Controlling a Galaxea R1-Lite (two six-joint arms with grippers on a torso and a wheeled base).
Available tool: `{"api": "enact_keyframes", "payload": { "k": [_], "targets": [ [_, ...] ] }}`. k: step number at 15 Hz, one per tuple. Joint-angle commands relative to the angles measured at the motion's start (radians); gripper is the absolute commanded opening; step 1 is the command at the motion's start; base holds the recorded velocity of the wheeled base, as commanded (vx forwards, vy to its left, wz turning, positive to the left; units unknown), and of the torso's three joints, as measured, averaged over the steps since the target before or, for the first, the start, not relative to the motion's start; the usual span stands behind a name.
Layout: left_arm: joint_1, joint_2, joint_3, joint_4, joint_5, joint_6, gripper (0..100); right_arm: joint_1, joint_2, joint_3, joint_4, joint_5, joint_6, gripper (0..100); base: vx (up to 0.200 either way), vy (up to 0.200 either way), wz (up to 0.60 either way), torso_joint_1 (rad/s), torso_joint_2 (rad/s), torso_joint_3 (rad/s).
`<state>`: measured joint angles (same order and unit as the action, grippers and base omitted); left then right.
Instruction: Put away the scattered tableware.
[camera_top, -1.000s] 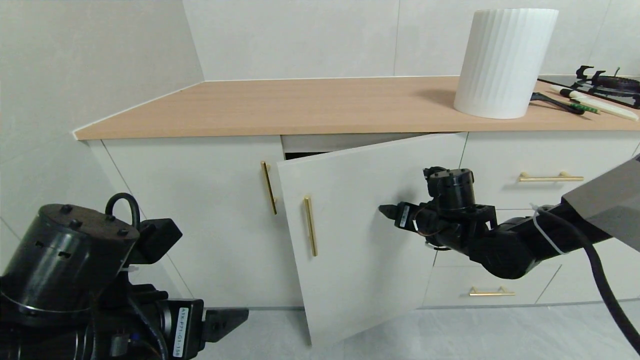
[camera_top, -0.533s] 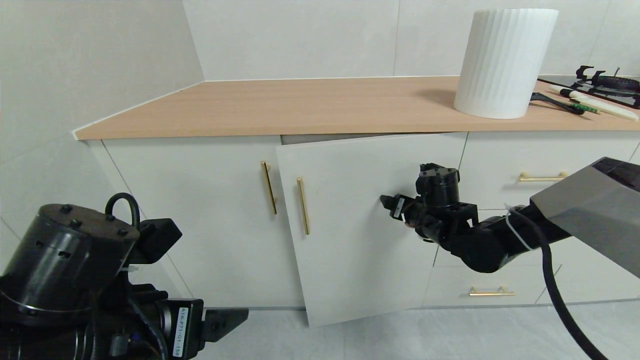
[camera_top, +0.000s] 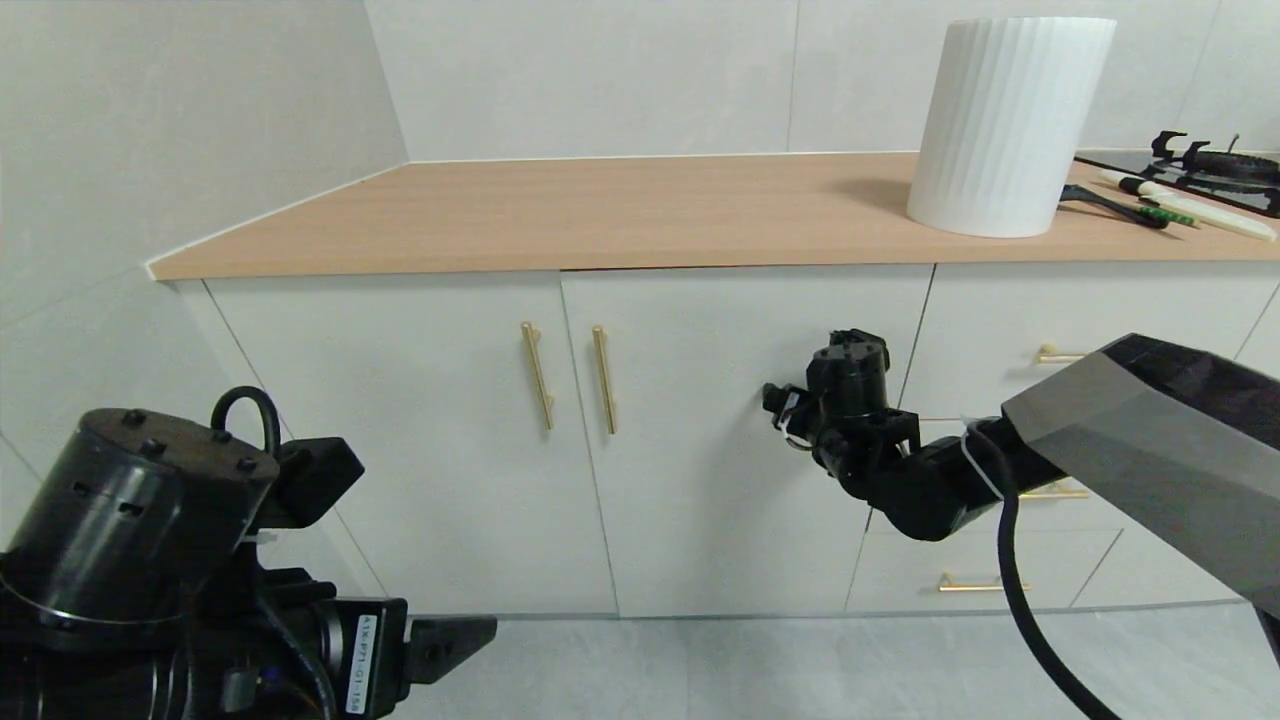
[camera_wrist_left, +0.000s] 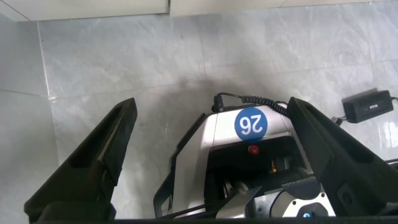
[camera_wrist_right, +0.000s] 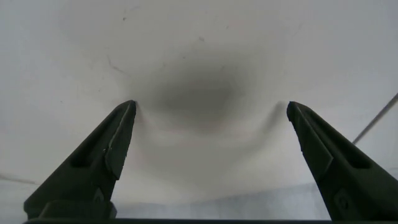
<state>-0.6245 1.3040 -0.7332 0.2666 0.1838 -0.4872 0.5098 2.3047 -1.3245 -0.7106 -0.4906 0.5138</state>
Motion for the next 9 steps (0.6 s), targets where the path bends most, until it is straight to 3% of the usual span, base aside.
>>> {"api": "enact_keyframes", "payload": {
  "k": [1, 4, 7, 9],
  "targets": [
    [0.0, 0.001, 0.0, 0.0, 0.0, -0.001, 100, -0.001, 0.025, -0.013, -0.009, -0.005, -0.001, 100, 0.0, 0.0, 0.0, 0.0, 0.0, 0.0],
    [0.0, 0.001, 0.0, 0.0, 0.0, -0.001, 100, 0.012, -0.044, 0.054, -0.001, 0.023, 0.005, 100, 0.0, 0.0, 0.0, 0.0, 0.0, 0.0],
    [0.0, 0.001, 0.0, 0.0, 0.0, -0.001, 100, 0.036, -0.251, 0.326, -0.006, 0.348, 0.002, 100, 0.0, 0.0, 0.0, 0.0, 0.0, 0.0],
    [0.0, -0.002, -0.002, 0.0, 0.0, -0.001, 100, 0.032, -0.323, 0.399, 0.003, 0.475, -0.003, 100, 0.0, 0.0, 0.0, 0.0, 0.0, 0.0]
  ]
}}
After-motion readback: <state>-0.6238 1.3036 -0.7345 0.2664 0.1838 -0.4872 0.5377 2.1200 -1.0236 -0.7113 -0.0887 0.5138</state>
